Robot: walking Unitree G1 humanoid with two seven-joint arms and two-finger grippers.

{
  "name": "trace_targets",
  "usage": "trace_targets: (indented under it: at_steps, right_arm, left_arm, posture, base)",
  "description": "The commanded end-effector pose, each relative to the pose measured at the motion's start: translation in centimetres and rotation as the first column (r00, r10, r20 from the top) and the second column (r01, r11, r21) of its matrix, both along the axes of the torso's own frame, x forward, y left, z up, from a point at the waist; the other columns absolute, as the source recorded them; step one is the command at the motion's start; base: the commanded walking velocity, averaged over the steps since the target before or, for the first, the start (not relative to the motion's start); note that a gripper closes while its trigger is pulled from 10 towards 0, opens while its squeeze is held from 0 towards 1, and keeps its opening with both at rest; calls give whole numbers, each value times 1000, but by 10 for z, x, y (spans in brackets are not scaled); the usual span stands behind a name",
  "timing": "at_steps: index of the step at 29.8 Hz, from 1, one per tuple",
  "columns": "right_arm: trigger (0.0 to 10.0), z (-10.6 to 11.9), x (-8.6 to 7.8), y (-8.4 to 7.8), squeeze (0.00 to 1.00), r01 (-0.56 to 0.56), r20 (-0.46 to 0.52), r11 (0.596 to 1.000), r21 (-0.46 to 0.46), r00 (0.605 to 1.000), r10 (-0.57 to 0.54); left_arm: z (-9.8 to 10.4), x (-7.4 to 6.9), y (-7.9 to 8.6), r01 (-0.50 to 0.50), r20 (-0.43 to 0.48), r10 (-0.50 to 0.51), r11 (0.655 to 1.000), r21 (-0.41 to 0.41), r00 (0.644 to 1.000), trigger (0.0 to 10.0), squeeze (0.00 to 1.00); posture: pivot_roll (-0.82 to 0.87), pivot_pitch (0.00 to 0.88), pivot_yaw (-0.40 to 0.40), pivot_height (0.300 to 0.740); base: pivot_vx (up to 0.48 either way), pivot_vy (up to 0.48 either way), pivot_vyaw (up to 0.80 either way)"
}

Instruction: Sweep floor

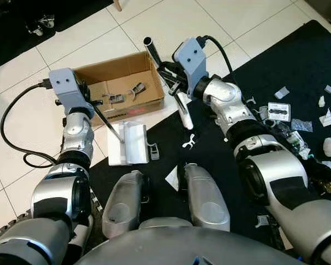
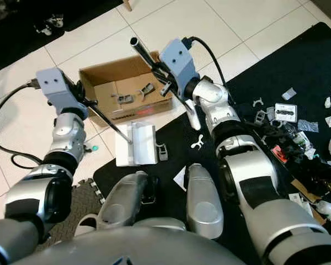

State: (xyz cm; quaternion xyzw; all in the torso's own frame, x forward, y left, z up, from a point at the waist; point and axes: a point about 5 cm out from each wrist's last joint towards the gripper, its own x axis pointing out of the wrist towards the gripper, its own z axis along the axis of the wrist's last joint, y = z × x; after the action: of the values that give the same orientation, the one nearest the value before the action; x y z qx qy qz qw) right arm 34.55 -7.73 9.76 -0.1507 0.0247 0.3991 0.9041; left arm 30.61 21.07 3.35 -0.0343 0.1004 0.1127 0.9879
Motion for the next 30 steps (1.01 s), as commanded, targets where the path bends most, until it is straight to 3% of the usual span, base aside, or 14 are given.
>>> trace_targets:
  at_steps: [1, 7, 15, 16, 17, 22, 30]
  right_arm:
    - [10000, -2, 1, 2, 0, 41, 27, 999, -32, 999, -40]
    - [10000, -8, 10, -13, 0, 266, -33, 964, -5, 964, -266]
    - [10000, -2, 13, -17, 0, 331, -33, 940, 85, 944, -330]
    - [10000, 6, 14, -20, 0, 340, 69, 937, 77, 936, -346]
    - [10000, 8, 15, -21, 0, 348, 111, 936, 60, 929, -352]
    - [10000, 7, 14, -27, 0, 379, 208, 925, -40, 908, -363]
    - [10000, 8, 14, -35, 0, 408, 283, 909, -81, 884, -372]
  left_arm:
    - [-10, -6, -3, 3, -46, -3, 1000, -5, 999, 10000, 0]
    - [-10, -7, -3, 3, -46, -3, 1000, -4, 999, 10000, 0]
    - [-11, -7, -3, 5, -47, -5, 1000, -3, 999, 10000, 0]
    - [-10, -7, -4, 8, -46, -9, 1000, -3, 999, 10000, 0]
    - [-10, -7, -5, 10, -46, -10, 1000, -3, 999, 10000, 0]
    - [-10, -6, -5, 14, -45, -15, 1000, -3, 999, 10000, 0]
    - [-10, -7, -6, 18, -46, -19, 1000, -2, 999, 10000, 0]
  posture:
    - [42, 119, 50, 740]
    - [45, 120, 49, 740]
    - [48, 115, 48, 740]
    - [43, 111, 50, 740]
    - [43, 111, 50, 740]
    - [40, 110, 50, 740]
    - [37, 111, 52, 740]
  base:
    - [0, 0, 0]
    - [0, 0, 0]
    - [0, 0, 0]
    - [0, 0, 0]
    - [0, 0, 0]
    - [0, 0, 0]
    - [0, 0, 0]
